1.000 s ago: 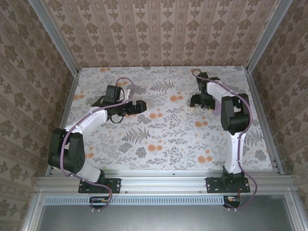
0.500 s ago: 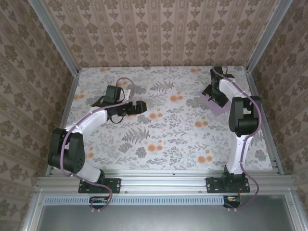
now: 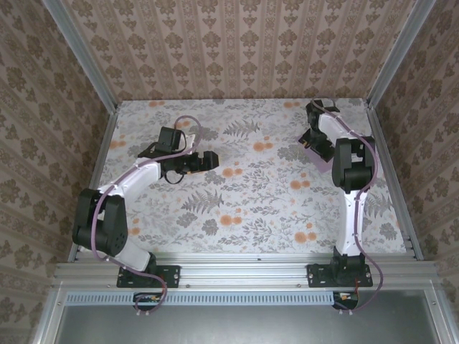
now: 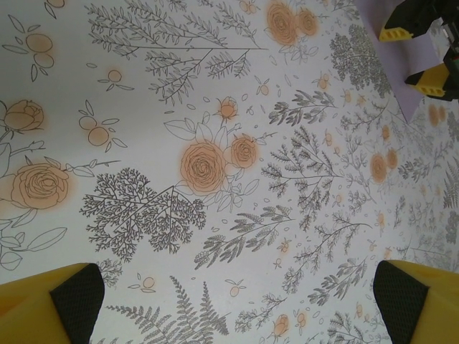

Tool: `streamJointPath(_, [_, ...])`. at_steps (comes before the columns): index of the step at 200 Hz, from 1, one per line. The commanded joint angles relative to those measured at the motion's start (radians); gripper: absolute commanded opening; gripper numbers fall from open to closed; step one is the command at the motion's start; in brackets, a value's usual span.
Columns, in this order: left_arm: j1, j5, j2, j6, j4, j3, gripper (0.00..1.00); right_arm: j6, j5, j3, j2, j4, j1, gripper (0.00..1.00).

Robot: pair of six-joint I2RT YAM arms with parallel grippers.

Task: Fold a paper plane with a square sheet of paper (pick it up from the middle)
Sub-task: Move the square sheet of paper to the center of the table.

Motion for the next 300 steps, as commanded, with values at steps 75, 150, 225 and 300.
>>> streamJointPath(75, [-0.007,0.023,-0.008,0.046,-0.027,0.012,1.0,-0.069,-0.116,-0.023,0.013,-0.093,0.09,0.9])
streamJointPath(150, [0.01,0.029,-0.07,0.062,-0.027,-0.023,1.0,-0.003,-0.179,-0.316,-0.209,0.073,0.139,0.89])
streamJointPath(225, [0.02,0.052,-0.062,0.063,-0.028,-0.01,1.0,0.212,-0.085,-0.317,-0.262,0.12,0.084,0.89])
streamJointPath(300, [0.025,0.056,-0.052,0.056,-0.038,-0.009,1.0,0.289,-0.062,-0.194,-0.142,0.016,0.059,0.89])
